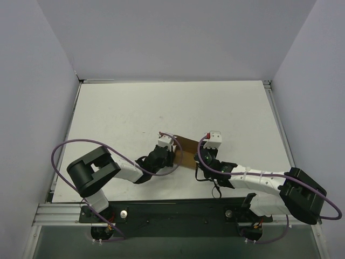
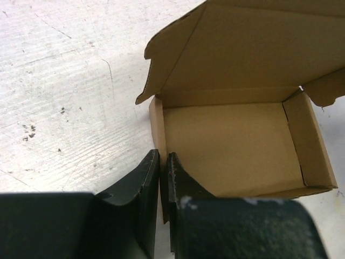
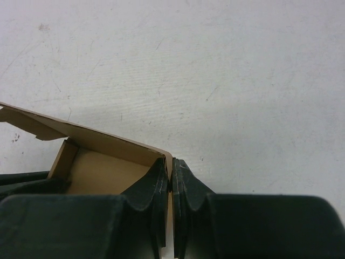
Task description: Fold the paper box
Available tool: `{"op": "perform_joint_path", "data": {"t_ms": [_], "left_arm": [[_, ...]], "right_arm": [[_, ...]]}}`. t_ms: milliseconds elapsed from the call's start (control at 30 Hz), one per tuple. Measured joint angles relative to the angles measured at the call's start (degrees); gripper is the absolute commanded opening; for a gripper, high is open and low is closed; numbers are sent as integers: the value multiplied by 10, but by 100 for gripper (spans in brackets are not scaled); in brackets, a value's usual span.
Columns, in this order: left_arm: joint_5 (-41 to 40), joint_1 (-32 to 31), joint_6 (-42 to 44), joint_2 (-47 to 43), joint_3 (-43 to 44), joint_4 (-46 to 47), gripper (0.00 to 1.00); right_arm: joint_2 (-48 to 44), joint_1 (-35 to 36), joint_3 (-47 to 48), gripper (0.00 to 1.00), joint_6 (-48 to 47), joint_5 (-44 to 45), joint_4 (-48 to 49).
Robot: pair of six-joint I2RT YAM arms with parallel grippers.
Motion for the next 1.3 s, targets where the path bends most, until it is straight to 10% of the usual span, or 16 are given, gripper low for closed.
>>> {"op": "perform_joint_path", "data": {"t_ms": [167, 400, 633, 867, 1300], "left_arm": [[-10, -12, -12, 5, -2, 13, 15], [35, -14, -14, -10, -12, 14, 64], [162, 60, 9, -160, -55, -21, 82], [307, 145, 84, -321, -55, -89, 82], [472, 205, 119, -351, -51, -147, 69]], "right_arm": [[7, 0, 5, 0, 14, 17, -8], [2, 0, 8, 0, 1, 14, -19], [-57, -9, 8, 0, -89, -98, -46], [-149, -82, 10, 0, -163, -264, -94], [-210, -146, 61, 0, -206, -481, -200]]}}
